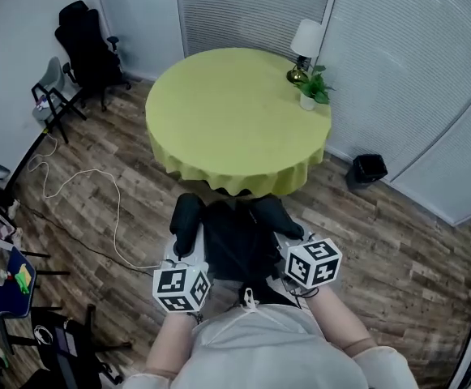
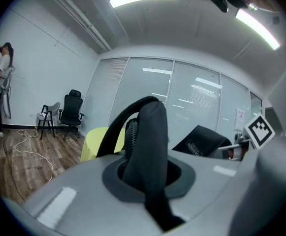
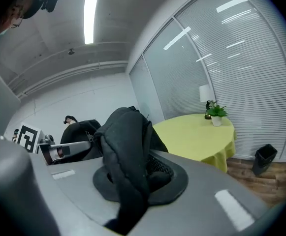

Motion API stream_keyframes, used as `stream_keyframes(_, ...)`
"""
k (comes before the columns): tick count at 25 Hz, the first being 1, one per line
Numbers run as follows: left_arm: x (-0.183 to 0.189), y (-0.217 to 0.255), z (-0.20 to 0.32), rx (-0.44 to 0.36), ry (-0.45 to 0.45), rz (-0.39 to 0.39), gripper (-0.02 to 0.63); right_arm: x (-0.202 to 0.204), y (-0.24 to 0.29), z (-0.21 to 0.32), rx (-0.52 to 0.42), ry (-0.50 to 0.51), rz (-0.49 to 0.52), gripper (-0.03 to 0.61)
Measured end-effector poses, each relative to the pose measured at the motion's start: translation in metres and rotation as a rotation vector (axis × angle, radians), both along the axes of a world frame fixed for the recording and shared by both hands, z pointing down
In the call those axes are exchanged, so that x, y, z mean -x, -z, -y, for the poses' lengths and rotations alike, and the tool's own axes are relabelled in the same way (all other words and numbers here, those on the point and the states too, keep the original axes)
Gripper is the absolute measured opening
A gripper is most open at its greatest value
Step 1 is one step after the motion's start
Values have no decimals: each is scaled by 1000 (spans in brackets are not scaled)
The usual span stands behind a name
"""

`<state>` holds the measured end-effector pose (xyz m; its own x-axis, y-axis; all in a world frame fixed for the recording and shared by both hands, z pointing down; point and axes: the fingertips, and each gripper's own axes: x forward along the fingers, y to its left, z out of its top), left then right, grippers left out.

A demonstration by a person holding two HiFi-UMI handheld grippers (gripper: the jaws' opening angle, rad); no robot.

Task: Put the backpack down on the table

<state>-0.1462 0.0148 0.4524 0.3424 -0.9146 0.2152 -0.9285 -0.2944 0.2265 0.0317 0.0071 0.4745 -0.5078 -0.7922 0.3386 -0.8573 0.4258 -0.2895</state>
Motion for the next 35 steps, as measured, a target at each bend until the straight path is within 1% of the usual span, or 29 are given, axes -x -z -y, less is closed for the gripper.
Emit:
stream_keyframes(5,-27,15,90,-5,79,-7,26,-27,16,98,-18,75,24,32)
stream_keyframes(8,-43,24,143,-37,99,-10,26,-43,27,152,-47,106,32,32)
stream_keyframes(11,-53,26,190,-55,114,-14,26,-53,31,203,-63,111,24,32)
stream_keyframes(16,-68,28,252,-40,118,-33,26,-65,32,263,-48,98,20,32)
stream_keyframes(20,-77,31,302,-26,96,-39,26,-76,32,309,-32,74,34,32)
stream_keyframes(22,-76,31,329,-21,82,-38,26,-76,33,334,-28,61,34,32)
stream_keyframes(26,-70,27,388,1,44,-38,26,-69,31,386,-16,31,32,32)
stream_keyframes(35,-46,18,536,32,-80,-31,26,-46,24,517,24,-70,29,32)
